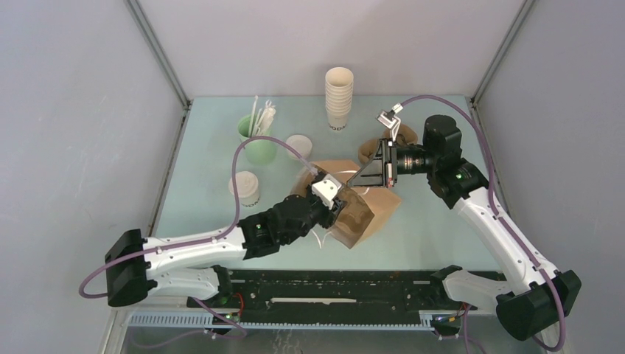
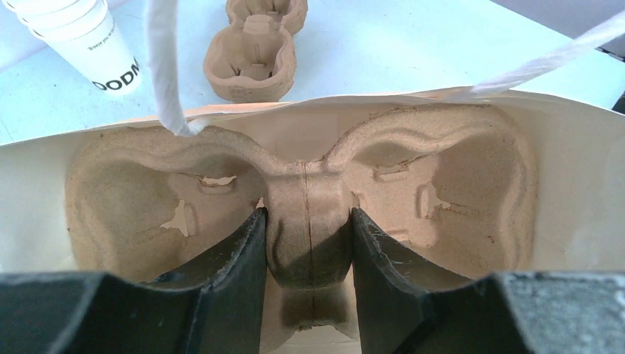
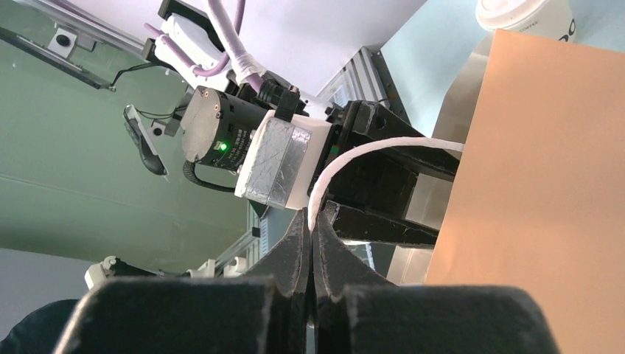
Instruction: Pack the takeout coffee
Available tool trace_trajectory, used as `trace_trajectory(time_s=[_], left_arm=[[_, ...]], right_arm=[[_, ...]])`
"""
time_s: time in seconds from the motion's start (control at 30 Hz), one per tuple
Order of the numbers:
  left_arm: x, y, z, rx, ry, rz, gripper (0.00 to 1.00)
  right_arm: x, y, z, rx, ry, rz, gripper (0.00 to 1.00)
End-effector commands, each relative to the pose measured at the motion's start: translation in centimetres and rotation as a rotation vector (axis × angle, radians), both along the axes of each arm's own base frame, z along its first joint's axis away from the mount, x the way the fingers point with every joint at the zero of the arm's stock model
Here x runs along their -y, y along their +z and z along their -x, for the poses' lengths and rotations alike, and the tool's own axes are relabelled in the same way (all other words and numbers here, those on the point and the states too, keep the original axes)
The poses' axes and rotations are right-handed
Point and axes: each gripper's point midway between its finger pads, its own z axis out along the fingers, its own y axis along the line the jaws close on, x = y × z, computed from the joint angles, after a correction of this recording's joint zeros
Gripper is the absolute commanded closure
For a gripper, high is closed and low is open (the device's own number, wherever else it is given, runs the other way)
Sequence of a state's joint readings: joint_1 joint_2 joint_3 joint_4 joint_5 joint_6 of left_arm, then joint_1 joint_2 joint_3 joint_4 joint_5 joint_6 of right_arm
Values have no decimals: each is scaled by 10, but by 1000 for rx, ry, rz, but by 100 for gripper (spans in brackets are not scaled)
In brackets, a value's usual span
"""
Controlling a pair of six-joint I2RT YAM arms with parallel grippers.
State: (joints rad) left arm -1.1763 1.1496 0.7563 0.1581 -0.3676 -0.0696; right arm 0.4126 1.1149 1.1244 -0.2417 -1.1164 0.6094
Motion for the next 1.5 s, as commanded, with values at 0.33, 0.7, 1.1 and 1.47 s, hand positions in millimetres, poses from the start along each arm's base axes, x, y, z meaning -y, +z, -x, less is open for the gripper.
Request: trace_trajectory(time_s=[0.33, 0.7, 1.1, 1.47], left_arm=[[6, 6, -18, 120, 43, -29, 55], [9, 1, -27, 136, 94, -2, 48], [1, 3, -24, 124, 102, 7, 50], [-39, 38, -2, -68, 165, -11, 49]], right_arm=[[-1, 10, 4, 21, 20, -26, 100], [-1, 17, 4, 18, 4, -40, 100], [1, 11, -18, -132, -126, -20, 100], [2, 19, -45, -522, -258, -225, 100]])
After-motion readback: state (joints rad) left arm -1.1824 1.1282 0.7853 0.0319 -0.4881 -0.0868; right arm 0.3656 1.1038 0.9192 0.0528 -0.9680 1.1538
